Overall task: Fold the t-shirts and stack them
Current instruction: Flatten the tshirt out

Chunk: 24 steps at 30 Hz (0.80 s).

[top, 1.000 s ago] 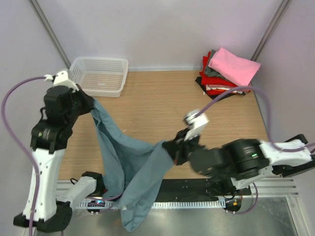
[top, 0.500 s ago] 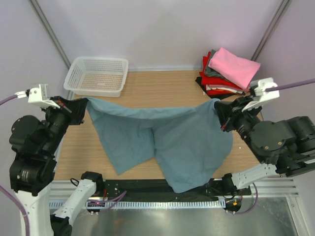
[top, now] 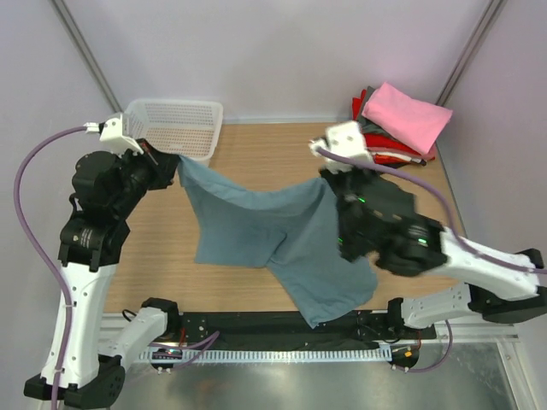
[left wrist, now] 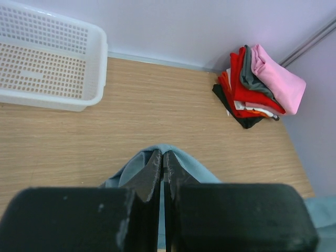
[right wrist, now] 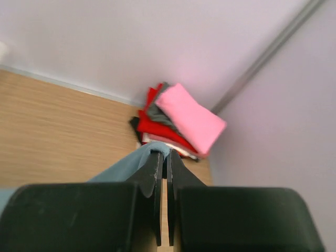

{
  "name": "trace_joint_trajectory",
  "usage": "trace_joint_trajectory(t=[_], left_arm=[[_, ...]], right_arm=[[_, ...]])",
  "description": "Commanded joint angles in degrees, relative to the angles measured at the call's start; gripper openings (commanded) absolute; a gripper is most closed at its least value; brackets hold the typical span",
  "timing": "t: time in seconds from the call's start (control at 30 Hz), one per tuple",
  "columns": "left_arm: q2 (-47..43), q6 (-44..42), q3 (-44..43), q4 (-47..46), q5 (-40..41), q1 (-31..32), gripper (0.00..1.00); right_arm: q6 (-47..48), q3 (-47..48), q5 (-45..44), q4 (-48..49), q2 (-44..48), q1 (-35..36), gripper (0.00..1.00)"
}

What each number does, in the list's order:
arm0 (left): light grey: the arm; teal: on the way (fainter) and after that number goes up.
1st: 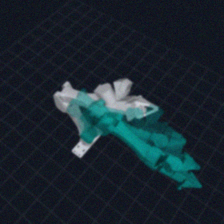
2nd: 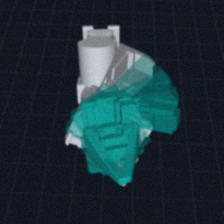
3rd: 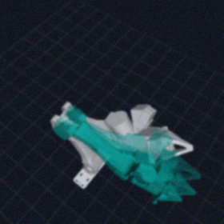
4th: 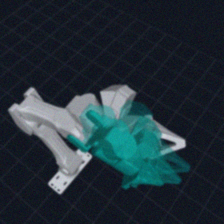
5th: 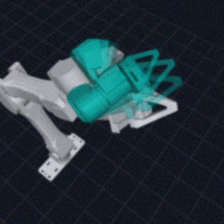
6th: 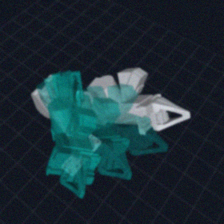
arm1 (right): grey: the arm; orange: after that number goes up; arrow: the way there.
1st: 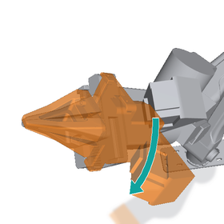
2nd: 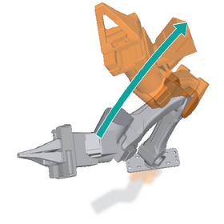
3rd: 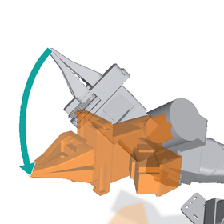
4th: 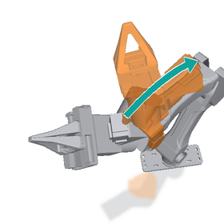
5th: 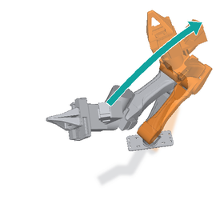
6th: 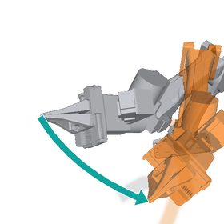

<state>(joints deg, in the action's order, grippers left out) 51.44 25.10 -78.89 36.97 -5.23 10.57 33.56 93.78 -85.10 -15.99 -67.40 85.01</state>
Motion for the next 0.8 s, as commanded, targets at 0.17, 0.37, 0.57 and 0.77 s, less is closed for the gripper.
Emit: trace_joint_trajectory(t=[0.17,0.37,0.57,0.77], left_arm=[[-4.0,-2.5,0.9,-1.9,0.9,-0.3,0.0],[-4.2,-4.4,0.8,1.9,3.4,-0.3,0.0],[-5.3,-4.3,0.1,3.6,2.5,-0.3,0.0],[-7.1,-4.6,-3.3,6.1,0.8,-0.2,0.0]], right_arm=[[15.6,-2.7,-7.6,17.4,-11.6,-24.5,0.01],[-33.0,23.7,44.5,-41.8,-18.6,-50.2,0.01],[-40.9,20.7,69.1,-36.8,-11.2,-59.7,0.01],[-44.0,29.2,74.5,-44.8,-10.4,-60.1,0.01]])
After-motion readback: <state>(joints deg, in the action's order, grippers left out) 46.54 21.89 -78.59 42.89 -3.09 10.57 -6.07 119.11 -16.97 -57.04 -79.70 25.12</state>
